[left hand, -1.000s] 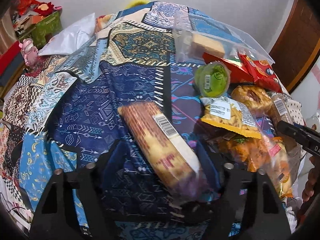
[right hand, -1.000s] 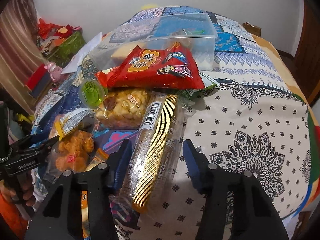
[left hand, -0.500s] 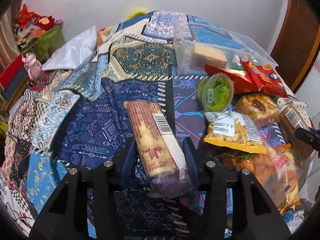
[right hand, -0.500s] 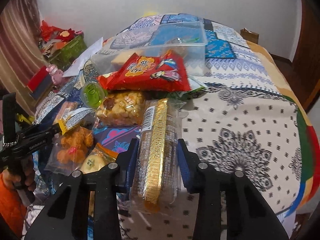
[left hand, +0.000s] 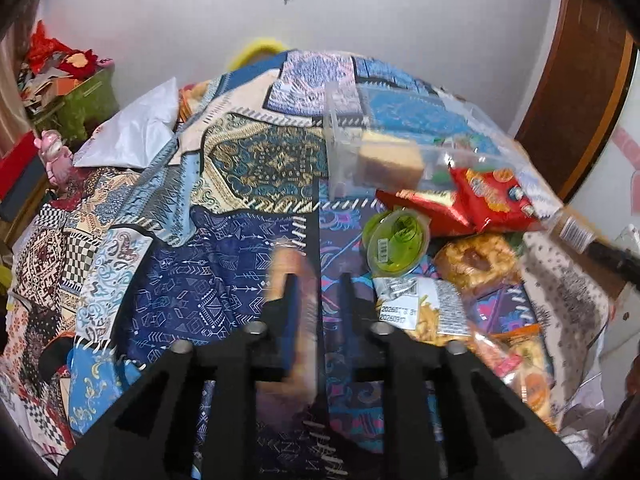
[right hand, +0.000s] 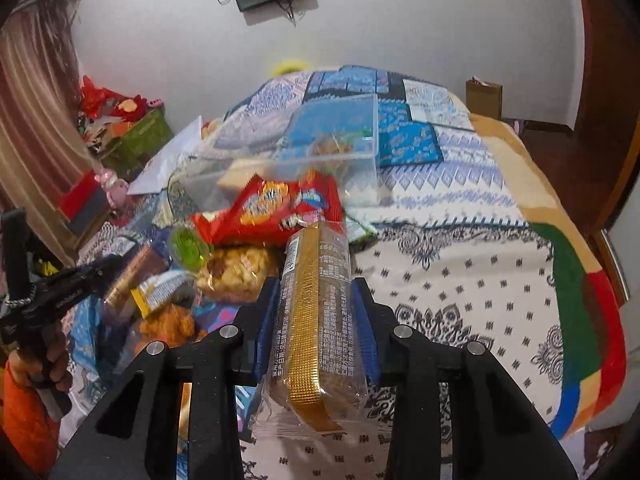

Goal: Organize snacks
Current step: 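Lower both held packs into the clear box and open both tools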

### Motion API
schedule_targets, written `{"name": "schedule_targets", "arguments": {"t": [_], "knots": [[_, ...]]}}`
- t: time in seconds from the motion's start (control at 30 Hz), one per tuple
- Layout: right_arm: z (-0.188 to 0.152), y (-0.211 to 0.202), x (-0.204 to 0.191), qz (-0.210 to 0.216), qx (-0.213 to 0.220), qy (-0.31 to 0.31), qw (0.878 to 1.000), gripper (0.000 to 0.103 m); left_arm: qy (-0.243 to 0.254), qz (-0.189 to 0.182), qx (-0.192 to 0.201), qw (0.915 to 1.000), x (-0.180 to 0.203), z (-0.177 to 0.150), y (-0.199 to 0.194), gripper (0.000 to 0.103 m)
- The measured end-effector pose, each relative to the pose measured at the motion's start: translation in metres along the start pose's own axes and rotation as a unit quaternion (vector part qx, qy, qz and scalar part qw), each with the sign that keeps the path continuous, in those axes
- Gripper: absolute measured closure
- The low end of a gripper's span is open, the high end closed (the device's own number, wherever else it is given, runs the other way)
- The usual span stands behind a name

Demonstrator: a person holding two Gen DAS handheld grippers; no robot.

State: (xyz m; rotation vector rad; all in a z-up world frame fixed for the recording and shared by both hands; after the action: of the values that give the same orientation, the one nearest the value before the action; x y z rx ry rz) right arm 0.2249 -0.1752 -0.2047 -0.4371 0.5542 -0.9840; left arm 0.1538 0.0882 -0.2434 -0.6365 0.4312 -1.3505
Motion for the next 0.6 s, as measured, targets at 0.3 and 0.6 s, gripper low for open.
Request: {"name": "schedule_targets", "arguments": {"t": [0.3,0.6], "knots": [[0.02,-0.001,0.001,0.004,0.019,0.002,1.0,0.07,-0.01,0.05,-0.029,0.9983,-0.03,-0.019,0.028,0.042],[0.045,0.008,-0.001,0.006,0.04,0.0,0.999,0.07,-0.056,0.022,-0.063,0.9961,-0.043,-0.035,0.055,0.046]]}}
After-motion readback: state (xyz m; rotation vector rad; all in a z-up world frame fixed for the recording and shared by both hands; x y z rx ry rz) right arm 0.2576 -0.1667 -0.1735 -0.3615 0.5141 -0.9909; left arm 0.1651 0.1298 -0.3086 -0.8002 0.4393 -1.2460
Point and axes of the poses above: each gripper's, at about its wrist camera, not at the fingertips, and y roughly the way its jaws point, x to its right, z to its top, the point moved 9 cm from there along y, roughly the way its jaws point, and after that the axes turned 10 degrees about x, right-handed, at the moved point
